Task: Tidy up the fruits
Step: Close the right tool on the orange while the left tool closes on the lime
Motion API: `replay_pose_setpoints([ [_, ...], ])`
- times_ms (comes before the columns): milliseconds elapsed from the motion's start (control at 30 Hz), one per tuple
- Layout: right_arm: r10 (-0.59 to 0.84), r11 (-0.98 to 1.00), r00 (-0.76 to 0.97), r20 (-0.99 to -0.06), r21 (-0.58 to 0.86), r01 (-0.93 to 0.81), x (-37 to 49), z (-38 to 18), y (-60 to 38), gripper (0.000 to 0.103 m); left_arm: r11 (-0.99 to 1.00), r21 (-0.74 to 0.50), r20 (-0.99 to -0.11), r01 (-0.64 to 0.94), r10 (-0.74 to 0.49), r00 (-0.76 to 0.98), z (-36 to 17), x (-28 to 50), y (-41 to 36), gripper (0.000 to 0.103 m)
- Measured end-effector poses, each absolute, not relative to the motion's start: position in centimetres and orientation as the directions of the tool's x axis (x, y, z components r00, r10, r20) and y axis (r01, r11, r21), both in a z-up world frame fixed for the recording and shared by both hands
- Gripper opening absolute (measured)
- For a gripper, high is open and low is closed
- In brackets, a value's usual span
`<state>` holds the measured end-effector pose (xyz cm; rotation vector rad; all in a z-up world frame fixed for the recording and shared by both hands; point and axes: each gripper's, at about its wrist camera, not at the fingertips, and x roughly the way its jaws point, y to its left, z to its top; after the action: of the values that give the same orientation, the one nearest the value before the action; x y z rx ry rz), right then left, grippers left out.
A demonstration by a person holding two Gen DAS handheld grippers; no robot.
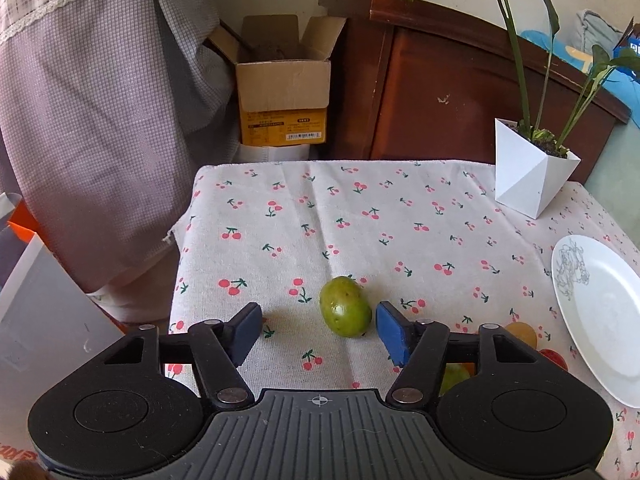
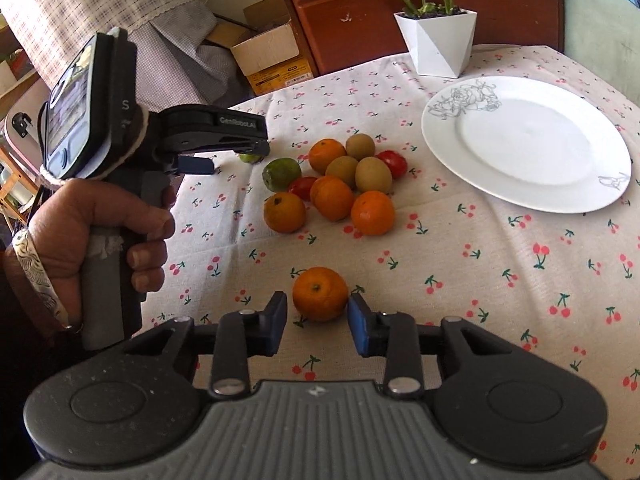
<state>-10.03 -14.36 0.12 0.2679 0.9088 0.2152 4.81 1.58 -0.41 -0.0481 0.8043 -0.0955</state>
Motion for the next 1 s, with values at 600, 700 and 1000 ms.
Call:
replay_pose_setpoints([
  [600,0.269,0.953,0.630,-0.728,0.295,-0.066,-8.9,-0.3,-14.1,0.030,0.986,-0.120,-0.687,0.114,-0.166,0.708,0.2,4.0,1.7,0.025],
  [700,0.255,0.953,0.641,-0.724,0.301,-0.039,-8.6,-0.3,-14.7,0.030,0.984,-0.124,-0.671,0.129,-0.179,0.720,1.1,3.2,1.6,0.025],
  [1000,0.202,0.947,0.686,-0.699,0.317,0.044,-8.0,0.6,-16.7,0.030,0.973,-0.131,-0.641,0.192,-0.231,0.732,3.0,0.3,0.6,0.025],
])
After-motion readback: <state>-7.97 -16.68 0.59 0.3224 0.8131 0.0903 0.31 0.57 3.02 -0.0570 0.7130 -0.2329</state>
